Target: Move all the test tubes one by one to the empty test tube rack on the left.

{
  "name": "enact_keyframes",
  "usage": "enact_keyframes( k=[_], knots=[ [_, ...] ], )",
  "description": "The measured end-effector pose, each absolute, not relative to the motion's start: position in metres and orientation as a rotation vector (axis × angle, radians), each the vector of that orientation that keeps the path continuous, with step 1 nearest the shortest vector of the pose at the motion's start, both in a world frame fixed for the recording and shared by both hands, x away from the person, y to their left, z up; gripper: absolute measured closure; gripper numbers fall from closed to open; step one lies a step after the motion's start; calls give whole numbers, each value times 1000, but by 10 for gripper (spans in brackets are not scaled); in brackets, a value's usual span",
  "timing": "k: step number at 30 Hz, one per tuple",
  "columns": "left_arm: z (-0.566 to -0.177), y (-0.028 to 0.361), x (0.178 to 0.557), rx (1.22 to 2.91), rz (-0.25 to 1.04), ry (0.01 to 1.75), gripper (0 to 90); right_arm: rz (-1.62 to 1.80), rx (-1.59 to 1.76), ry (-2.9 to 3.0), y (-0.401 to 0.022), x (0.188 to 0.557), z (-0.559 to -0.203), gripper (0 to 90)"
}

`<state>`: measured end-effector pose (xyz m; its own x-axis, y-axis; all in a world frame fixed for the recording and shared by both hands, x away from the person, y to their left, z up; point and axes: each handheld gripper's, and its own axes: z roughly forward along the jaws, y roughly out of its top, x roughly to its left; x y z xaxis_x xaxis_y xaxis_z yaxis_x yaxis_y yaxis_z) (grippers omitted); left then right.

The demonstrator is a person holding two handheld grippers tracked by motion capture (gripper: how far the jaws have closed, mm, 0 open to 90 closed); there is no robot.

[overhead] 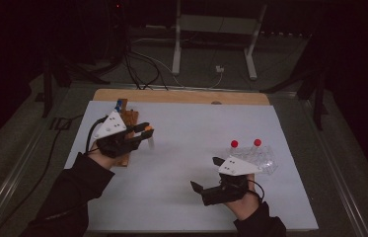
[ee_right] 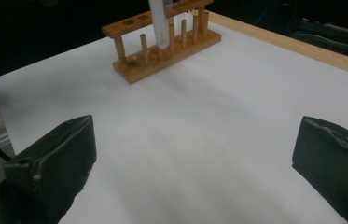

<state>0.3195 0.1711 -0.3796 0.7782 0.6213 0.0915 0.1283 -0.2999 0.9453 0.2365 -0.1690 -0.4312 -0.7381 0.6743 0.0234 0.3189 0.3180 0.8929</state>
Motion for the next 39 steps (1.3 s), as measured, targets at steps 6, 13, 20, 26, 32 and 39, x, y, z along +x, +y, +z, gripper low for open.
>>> enact_keyframes(
  k=[6,13,20,26,32,39],
  knots=[
    [-374,198,329,1799,593,658,718,1419,873,2228,-172,236,-429,0],
    [-372,225,341,1762,649,756,718,1426,875,2224,-173,236,-428,0],
    [-372,245,353,1735,705,832,718,1430,875,2228,-174,236,-428,0],
    [-377,254,362,1707,731,880,718,1430,870,2227,-174,236,-428,0],
    [-388,256,372,1710,754,926,718,1428,869,2232,-174,236,-428,0],
    [-408,257,377,1725,774,967,717,1427,872,2237,-175,237,-429,0]
  ],
)
